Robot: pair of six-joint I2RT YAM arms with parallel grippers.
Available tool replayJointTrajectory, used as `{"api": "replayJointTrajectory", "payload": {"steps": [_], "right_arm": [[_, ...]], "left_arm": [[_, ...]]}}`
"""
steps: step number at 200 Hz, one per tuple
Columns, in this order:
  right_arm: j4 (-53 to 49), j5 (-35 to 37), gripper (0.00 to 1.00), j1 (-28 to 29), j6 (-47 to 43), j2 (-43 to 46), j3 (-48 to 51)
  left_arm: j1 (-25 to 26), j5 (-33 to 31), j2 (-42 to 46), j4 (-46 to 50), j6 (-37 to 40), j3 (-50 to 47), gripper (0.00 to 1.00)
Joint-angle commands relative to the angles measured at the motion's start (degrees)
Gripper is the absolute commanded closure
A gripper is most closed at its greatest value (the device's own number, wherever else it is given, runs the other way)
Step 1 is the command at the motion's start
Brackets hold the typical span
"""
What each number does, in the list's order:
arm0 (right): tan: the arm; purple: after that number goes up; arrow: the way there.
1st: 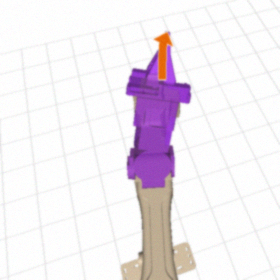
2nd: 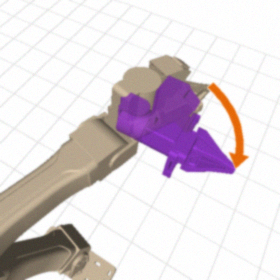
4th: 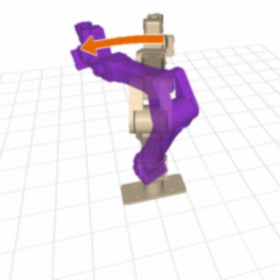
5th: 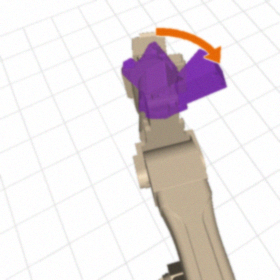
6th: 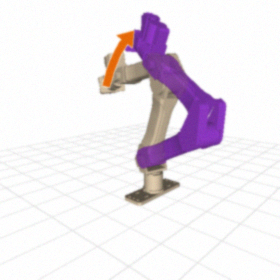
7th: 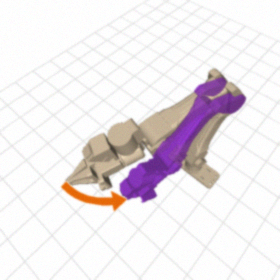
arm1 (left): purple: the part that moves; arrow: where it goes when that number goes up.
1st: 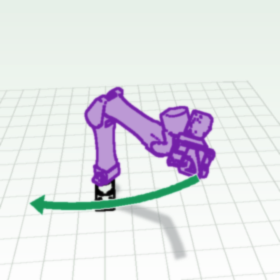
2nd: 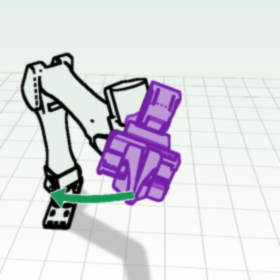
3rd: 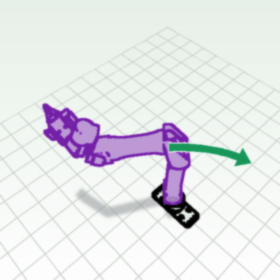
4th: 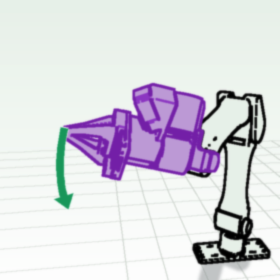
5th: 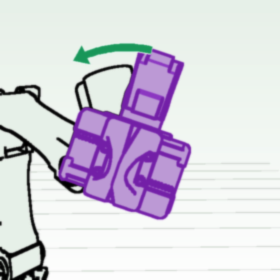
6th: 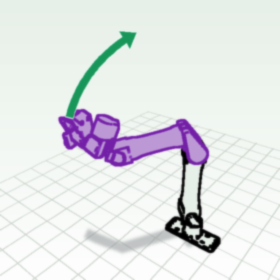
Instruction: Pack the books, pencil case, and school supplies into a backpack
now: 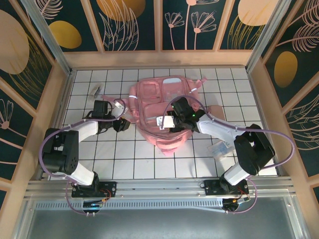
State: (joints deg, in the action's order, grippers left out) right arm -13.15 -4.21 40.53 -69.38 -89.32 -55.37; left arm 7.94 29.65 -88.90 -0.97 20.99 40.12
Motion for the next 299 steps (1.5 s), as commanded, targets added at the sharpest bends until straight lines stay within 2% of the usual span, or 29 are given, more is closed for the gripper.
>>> {"api": "replayJointTrajectory", "payload": {"steps": [1,17,44,65,92,114,130,142,157,174,210,232,254,263,272,282,299], "right_arm": [[6.9,2.7,0.59,-0.1,-1.6,-0.7,3.3],[11.7,4.9,0.80,0.1,-1.5,-0.5,4.3],[16.8,4.0,1.00,0.0,0.5,3.0,4.8],[16.2,-0.5,1.00,-1.2,2.2,6.3,3.8],[14.7,-3.3,1.00,-2.4,2.2,7.8,3.4],[14.8,-4.3,1.00,-2.2,2.6,8.2,4.3],[15.1,-4.2,1.00,-2.3,2.7,8.5,4.7],[14.9,-4.3,1.00,-2.4,2.7,8.8,4.8],[14.6,-5.0,1.00,-2.9,3.5,9.4,4.4],[13.6,-6.4,1.00,-3.4,4.2,10.4,3.4],[6.1,-13.0,1.00,-4.9,4.0,12.4,-1.3],[4.7,-15.0,1.00,-6.3,2.9,14.3,-0.9],[6.0,-13.6,1.00,-7.9,1.1,16.2,1.9],[7.1,-13.8,1.00,-8.8,1.3,16.8,3.0],[7.9,-13.8,1.00,-8.9,1.4,17.3,3.5],[8.3,-13.7,1.00,-10.1,1.4,17.6,3.4],[8.4,-13.9,1.00,-11.0,1.2,17.7,2.7]], "left_arm": [[0.1,1.6,1.3,-7.1,3.3,-1.3,0.52],[0.1,-0.3,-0.3,-8.6,3.6,-1.0,0.52],[0.2,-1.1,-3.6,-7.6,4.5,1.0,0.53],[0.3,1.9,-4.9,-6.7,5.7,1.9,0.54],[0.3,2.1,-6.0,-6.6,6.5,3.2,0.56],[0.3,3.1,-6.9,-8.0,8.3,4.2,0.63],[0.3,3.5,-8.2,-10.0,8.3,4.7,0.64],[0.3,2.8,-11.0,-7.6,8.0,7.2,0.65],[0.3,5.0,-13.8,-1.4,11.0,11.1,0.67],[0.3,5.6,-15.0,0.2,11.3,12.4,0.67],[0.3,10.3,-10.5,1.1,16.6,9.2,0.68],[0.6,10.3,-4.8,-4.1,17.2,3.5,0.68],[2.2,10.1,5.4,-7.4,16.7,-1.3,0.65],[2.3,14.0,11.1,-13.3,11.4,-4.1,0.63],[2.9,15.3,16.2,-25.6,2.2,-8.7,0.62],[5.5,12.8,20.0,-34.5,-2.4,-12.6,0.62],[11.9,5.3,20.3,-35.9,-3.2,-14.6,0.61]]}}
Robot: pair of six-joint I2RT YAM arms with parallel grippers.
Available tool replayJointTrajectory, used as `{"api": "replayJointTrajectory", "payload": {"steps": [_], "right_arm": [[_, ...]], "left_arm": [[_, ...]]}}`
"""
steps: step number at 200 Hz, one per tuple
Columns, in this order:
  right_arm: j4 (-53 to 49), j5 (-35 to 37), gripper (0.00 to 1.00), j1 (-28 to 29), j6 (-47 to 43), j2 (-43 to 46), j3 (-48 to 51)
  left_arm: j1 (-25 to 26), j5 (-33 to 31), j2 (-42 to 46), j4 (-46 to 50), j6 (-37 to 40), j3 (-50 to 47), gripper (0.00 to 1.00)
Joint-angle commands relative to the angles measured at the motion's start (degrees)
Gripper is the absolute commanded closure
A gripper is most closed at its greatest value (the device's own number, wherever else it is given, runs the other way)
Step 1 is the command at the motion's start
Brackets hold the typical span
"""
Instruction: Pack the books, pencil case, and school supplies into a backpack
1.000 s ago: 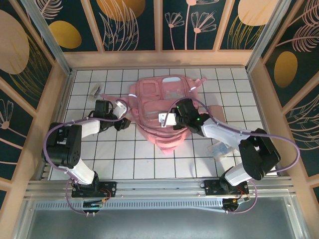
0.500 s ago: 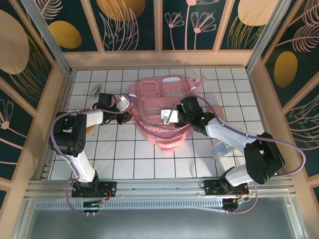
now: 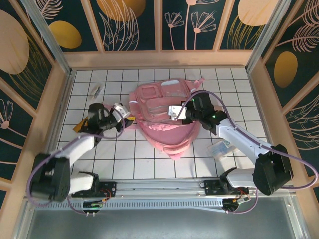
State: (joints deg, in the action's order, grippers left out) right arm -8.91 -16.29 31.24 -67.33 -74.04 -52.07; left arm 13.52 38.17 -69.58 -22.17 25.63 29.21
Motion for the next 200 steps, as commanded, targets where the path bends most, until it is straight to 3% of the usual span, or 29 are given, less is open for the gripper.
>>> {"api": "replayJointTrajectory", "payload": {"steps": [1,15,36,54,69,83,106,127,135,143,157,187,200], "right_arm": [[4.2,-1.8,1.00,-1.8,-0.9,2.4,-0.7],[3.5,-1.9,1.00,-2.0,-1.7,2.5,-1.6],[0.9,-1.6,1.00,-2.0,-4.4,2.8,-2.7],[-1.4,-1.4,1.00,-2.1,-8.0,4.0,-2.6],[-3.4,-0.6,1.00,-2.1,-11.8,5.1,-1.8],[-3.3,0.9,1.00,-2.2,-13.7,5.7,-0.6],[-3.1,0.4,1.00,-1.9,-13.6,5.4,-0.8],[-4.8,1.4,1.00,-0.4,-13.7,4.3,-2.4],[-5.1,1.8,1.00,-0.2,-14.2,4.2,-2.9],[-5.1,1.7,1.00,-0.2,-14.2,4.1,-3.1],[-4.5,1.6,1.00,-0.2,-14.5,3.8,-3.2],[-2.5,1.3,1.00,-0.2,-14.8,3.2,-2.0],[-1.6,1.2,1.00,-0.2,-14.8,3.2,-1.6]], "left_arm": [[6.6,-3.4,0.8,-14.9,-8.0,-3.9,0.61],[9.9,-6.5,-2.4,-21.1,-11.7,-6.6,0.60],[10.9,-10.6,-6.5,-39.9,-17.8,-13.4,0.61],[10.9,-13.2,-4.9,-37.3,-15.7,-12.3,0.57],[10.8,-9.3,-5.7,-33.2,-14.4,-12.1,0.57],[10.8,-7.9,-7.3,-38.8,-18.8,-15.9,0.54],[10.9,-12.5,-8.7,-51.0,-23.0,-23.0,0.48],[10.9,-14.5,-9.9,-41.0,-24.3,-17.6,0.43],[10.9,-18.4,-10.3,-38.0,-29.5,-16.5,0.41],[11.1,-20.9,-11.2,-43.6,-37.8,-19.6,0.41],[12.6,-26.0,-13.2,-54.5,-42.7,-25.8,0.38],[12.6,-31.0,-12.8,-44.5,-36.3,-23.6,0.34],[12.5,-30.1,-14.7,-42.6,-35.7,-21.3,0.35]]}}
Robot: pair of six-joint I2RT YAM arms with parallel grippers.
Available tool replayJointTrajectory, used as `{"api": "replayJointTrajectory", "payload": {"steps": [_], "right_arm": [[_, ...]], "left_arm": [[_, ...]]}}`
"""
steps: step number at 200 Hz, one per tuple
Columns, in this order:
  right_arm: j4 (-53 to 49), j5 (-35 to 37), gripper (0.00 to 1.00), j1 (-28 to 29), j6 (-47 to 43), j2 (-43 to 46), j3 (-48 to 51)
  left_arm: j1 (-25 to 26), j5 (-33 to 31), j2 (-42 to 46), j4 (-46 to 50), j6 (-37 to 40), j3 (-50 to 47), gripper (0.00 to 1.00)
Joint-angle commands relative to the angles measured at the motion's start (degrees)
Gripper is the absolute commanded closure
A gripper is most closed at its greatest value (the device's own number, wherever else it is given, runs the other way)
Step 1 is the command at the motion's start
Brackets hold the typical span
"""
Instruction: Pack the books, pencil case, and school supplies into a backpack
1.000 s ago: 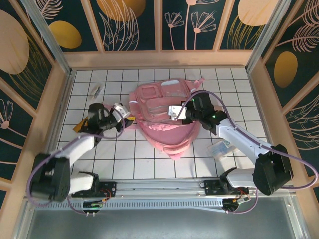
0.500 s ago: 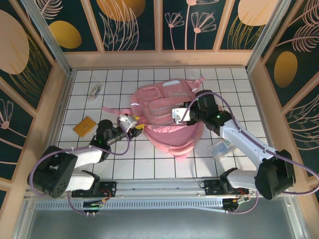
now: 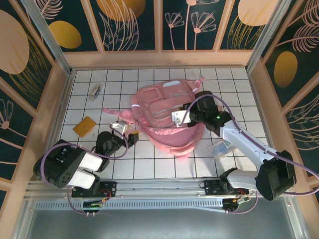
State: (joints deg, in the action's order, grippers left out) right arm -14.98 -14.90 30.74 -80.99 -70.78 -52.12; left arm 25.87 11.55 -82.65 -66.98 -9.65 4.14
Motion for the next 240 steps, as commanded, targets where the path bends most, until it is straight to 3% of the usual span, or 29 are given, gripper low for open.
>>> {"api": "replayJointTrajectory", "payload": {"steps": [1,13,40,57,103,134,148,197,240], "right_arm": [[4.5,-0.3,1.00,0.3,-1.1,-0.1,-1.6],[4.7,-0.3,1.00,0.3,-1.1,0.2,-1.5],[4.3,0.0,1.00,0.3,-1.1,1.7,-1.2],[3.9,0.3,1.00,0.3,-1.2,2.9,-0.8],[4.2,0.4,1.00,0.3,-1.1,5.2,0.5],[4.0,0.2,1.00,0.3,-1.0,4.9,0.4],[3.9,0.2,1.00,0.3,-0.9,4.8,0.3],[2.6,0.3,1.00,0.3,-0.3,4.0,-0.8],[3.8,1.9,1.00,1.6,1.4,2.3,-1.2]], "left_arm": [[0.2,-3.5,-1.8,2.7,-0.4,4.0,0.35],[0.2,-4.8,-3.1,8.1,0.1,7.0,0.37],[0.2,-7.3,-7.4,8.0,0.0,8.9,0.37],[0.3,-5.1,-10.8,7.9,0.5,10.1,0.37],[0.5,2.6,-20.4,-6.9,6.5,10.6,0.39],[0.5,3.4,-22.4,-14.7,8.1,10.9,0.52],[0.5,4.3,-22.0,-12.4,10.9,11.6,0.56],[0.5,8.6,-20.1,-9.7,13.6,10.4,1.00],[0.5,9.9,-18.4,-13.2,12.1,7.2,1.00]]}}
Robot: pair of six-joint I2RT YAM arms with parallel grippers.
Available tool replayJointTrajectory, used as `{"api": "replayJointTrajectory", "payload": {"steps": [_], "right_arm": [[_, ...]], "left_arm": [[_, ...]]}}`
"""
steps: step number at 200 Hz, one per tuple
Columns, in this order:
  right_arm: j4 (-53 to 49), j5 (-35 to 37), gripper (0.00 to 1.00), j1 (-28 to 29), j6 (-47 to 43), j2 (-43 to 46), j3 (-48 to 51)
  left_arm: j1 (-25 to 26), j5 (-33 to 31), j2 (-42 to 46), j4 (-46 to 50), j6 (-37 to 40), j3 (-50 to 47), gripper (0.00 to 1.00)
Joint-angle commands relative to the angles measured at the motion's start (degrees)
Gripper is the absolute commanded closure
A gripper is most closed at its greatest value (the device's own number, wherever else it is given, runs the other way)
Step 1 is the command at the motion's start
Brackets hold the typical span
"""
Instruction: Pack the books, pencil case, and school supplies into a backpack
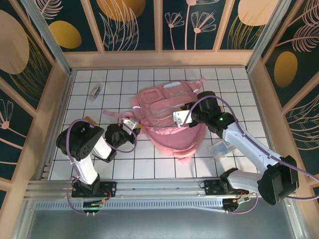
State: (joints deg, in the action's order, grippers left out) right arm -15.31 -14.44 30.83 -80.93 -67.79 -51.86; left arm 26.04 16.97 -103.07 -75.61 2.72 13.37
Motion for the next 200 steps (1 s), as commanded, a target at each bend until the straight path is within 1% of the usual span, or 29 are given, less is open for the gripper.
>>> {"api": "replayJointTrajectory", "payload": {"steps": [1,29,37,60,78,94,105,110,113,115,118,122,127,131,142,150,157,165,174,188,200], "right_arm": [[4.2,1.5,1.00,1.5,1.4,-0.8,-1.5],[4.3,1.3,1.00,2.2,2.4,-3.0,-2.4],[4.7,2.0,1.00,2.3,2.7,-3.6,-2.7],[6.0,3.4,1.00,2.9,2.3,-5.8,-3.3],[7.6,3.2,1.00,3.3,3.6,-7.5,-3.8],[6.4,2.6,1.00,3.7,4.1,-9.0,-5.3],[5.1,2.1,1.00,3.6,3.9,-9.2,-6.0],[4.2,1.8,1.00,3.6,3.5,-9.0,-6.1],[3.6,1.6,1.00,3.5,3.3,-8.8,-6.2],[3.1,1.4,1.00,3.5,3.0,-8.7,-6.2],[2.5,1.1,1.00,3.3,2.6,-8.3,-6.1],[1.8,0.6,1.00,3.2,2.0,-7.8,-5.9],[1.1,0.0,1.00,2.9,1.5,-7.1,-5.5],[1.0,-0.4,1.00,2.8,1.1,-6.4,-5.1],[0.9,-1.0,1.00,2.3,0.3,-4.6,-3.9],[1.0,-1.0,1.00,1.9,-0.3,-3.7,-3.1],[1.6,-0.9,1.00,1.7,-0.5,-3.2,-2.4],[2.3,-1.0,1.00,1.6,-0.4,-2.8,-1.9],[2.5,-1.2,1.00,1.6,-0.3,-2.8,-1.7],[3.0,-1.9,1.00,1.5,0.1,-2.8,-1.6],[3.7,-2.1,1.00,1.8,0.0,-2.5,-1.0]], "left_arm": [[0.3,4.5,2.0,-4.5,-0.3,-2.1,1.00],[0.3,4.9,4.5,-3.2,-0.3,-4.0,1.00],[0.3,5.4,6.8,-2.1,-0.1,-4.2,1.00],[0.4,8.4,9.2,0.3,-0.4,-4.1,1.00],[0.4,9.9,10.3,1.1,-1.0,-4.4,1.00],[0.4,8.2,11.6,3.4,-1.9,-4.8,1.00],[0.4,4.7,12.9,3.7,-4.2,-5.9,1.00],[0.4,2.7,13.4,3.9,-5.8,-6.3,0.91],[0.4,0.9,13.7,4.2,-6.8,-6.6,0.82],[0.4,-0.4,13.9,4.4,-7.5,-6.7,0.73],[0.5,-2.3,14.0,4.3,-8.7,-7.1,0.63],[0.4,-5.0,14.0,3.8,-10.6,-7.6,0.53],[0.2,-7.8,13.7,2.3,-12.5,-8.5,0.42],[0.0,-8.5,13.2,1.2,-13.6,-9.0,0.38],[-0.5,-7.4,12.1,-0.6,-13.9,-8.7,0.35],[-0.5,-7.1,11.6,2.0,-13.1,-7.2,0.35],[-0.5,-5.3,11.0,4.5,-11.7,-5.6,0.35],[-0.5,-4.0,9.9,5.0,-10.8,-4.7,0.36],[-0.5,-4.0,9.1,5.0,-10.6,-4.2,0.36],[-0.5,-5.7,8.5,4.8,-9.9,-3.6,0.36],[-0.4,-5.4,7.0,4.7,-8.8,-2.4,0.37]]}}
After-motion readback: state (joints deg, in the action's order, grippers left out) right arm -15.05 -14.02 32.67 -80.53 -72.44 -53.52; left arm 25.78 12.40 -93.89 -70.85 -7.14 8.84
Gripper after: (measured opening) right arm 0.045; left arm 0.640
